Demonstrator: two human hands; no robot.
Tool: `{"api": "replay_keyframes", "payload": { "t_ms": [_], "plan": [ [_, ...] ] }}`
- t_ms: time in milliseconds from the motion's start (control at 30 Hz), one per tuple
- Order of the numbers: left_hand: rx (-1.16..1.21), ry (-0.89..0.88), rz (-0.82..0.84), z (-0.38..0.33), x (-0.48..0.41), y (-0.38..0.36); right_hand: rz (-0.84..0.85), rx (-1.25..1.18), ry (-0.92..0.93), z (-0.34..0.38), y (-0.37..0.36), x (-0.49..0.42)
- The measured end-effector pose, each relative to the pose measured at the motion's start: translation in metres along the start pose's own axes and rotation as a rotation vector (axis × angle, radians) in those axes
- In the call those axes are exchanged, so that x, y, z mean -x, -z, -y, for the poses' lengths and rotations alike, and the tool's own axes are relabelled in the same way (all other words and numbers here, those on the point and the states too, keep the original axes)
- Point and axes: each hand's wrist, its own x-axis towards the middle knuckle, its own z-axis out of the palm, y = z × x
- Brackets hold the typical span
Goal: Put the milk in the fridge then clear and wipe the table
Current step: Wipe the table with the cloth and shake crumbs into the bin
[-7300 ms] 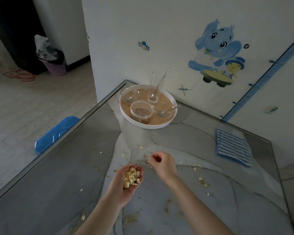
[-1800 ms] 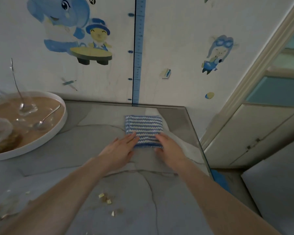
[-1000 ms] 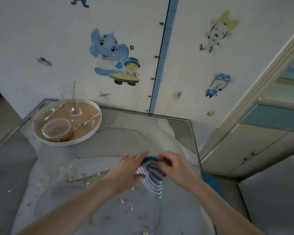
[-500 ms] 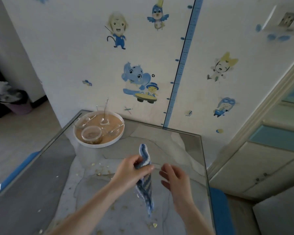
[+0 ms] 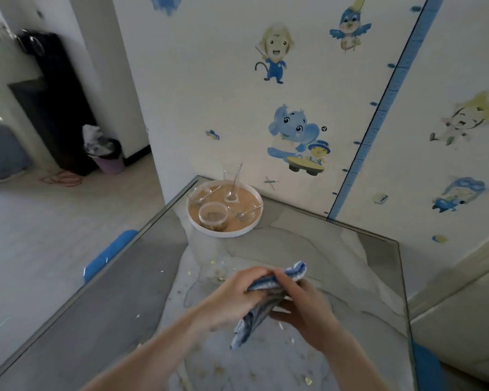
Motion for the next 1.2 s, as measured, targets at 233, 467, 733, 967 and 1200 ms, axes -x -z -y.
{"api": "replay_keyframes", "payload": {
  "t_ms": [233,467,733,967,1200],
  "plan": [
    [-0.11,0.0,0.081,0.035,-0.008,0.071,0.079,0.598,0.228,0.014,-0.033,-0.032],
    [-0.535,0.017,0.168,0.076,-0.014,0.153,0.02,0.676,0.258,0.014,-0.082,-0.07],
    [-0.45,0.215,0.225,0.099,-0.008,0.18,-0.045,0.771,0.208,0.015,-0.099,-0.072],
    [-0.272,0.044,-0.063,0.11,-0.013,0.184,-0.065,0.772,0.187,0.012,-0.104,-0.076],
    [-0.298,-0.08,-0.068,0.109,-0.011,0.191,-0.079,0.791,0.157,0.007,-0.107,-0.075]
  ]
}}
